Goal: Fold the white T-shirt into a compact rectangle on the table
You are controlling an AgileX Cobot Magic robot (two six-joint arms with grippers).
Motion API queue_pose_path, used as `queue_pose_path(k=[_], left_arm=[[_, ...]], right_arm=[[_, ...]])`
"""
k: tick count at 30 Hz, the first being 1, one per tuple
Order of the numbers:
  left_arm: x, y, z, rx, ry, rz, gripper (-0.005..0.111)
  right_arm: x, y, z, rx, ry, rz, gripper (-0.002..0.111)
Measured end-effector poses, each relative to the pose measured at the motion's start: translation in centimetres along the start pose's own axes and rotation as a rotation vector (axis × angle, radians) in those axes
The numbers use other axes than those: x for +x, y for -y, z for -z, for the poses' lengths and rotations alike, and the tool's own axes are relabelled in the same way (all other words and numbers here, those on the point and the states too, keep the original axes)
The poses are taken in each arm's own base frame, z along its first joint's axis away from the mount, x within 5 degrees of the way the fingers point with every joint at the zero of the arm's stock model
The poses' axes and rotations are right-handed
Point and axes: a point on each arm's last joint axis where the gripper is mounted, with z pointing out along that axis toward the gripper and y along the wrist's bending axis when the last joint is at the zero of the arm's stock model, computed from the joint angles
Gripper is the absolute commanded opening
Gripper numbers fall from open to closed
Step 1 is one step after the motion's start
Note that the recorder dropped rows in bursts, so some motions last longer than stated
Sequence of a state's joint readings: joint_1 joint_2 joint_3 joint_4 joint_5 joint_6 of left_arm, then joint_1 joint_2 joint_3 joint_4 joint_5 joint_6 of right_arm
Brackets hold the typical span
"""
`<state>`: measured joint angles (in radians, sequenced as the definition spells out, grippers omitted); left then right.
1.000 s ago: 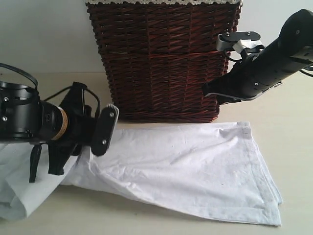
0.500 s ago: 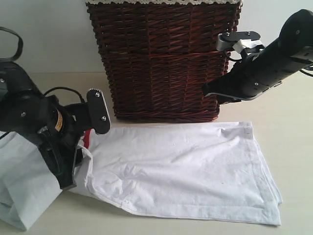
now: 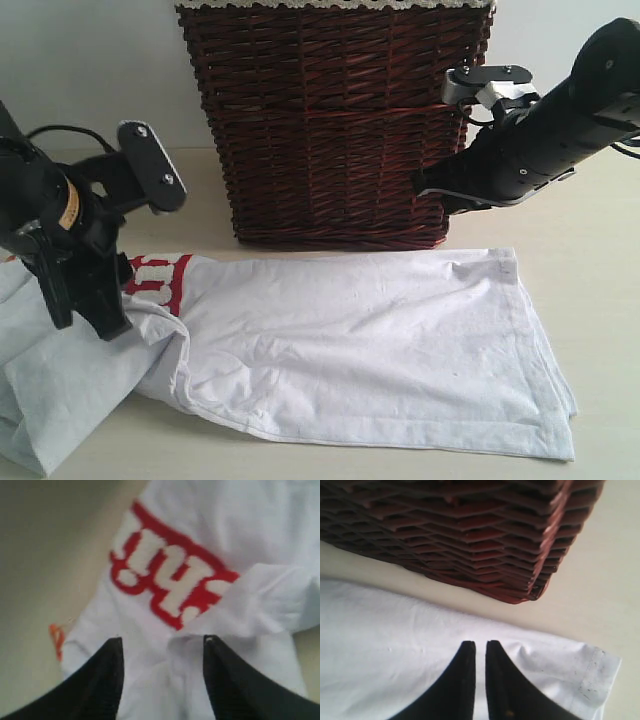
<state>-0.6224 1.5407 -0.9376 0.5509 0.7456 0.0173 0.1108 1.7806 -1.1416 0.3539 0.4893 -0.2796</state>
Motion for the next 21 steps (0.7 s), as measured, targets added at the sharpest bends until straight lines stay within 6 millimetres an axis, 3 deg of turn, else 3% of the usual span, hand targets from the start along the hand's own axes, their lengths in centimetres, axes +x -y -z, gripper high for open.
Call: queue_pose_path(k=[6,11,14,21], left_arm=[[1.4,-0.2,0.9,-0.016,-0.114,0.11,0.049],[3.1,2.8,0.3,0.223,-0.214,0.095,0.048],[3.7,3.5,-0.5,0.222,-0.201,0.091,0.048],[4.6,1.5,-1.9,0.052,-0.162,0.215,0.057]], right_arm=[[0.0,-0.1,0.0,-0.016,0.005,0.001,0.01],[-0.1,-0.2,0.0,-0.022,0.007,0.002,0.01],[0.0,-0.2,0.0,-0.025,0.0,0.002,0.01],[0.1,-0.3,0.0,-0.028,-0.006,0.0,0.01]])
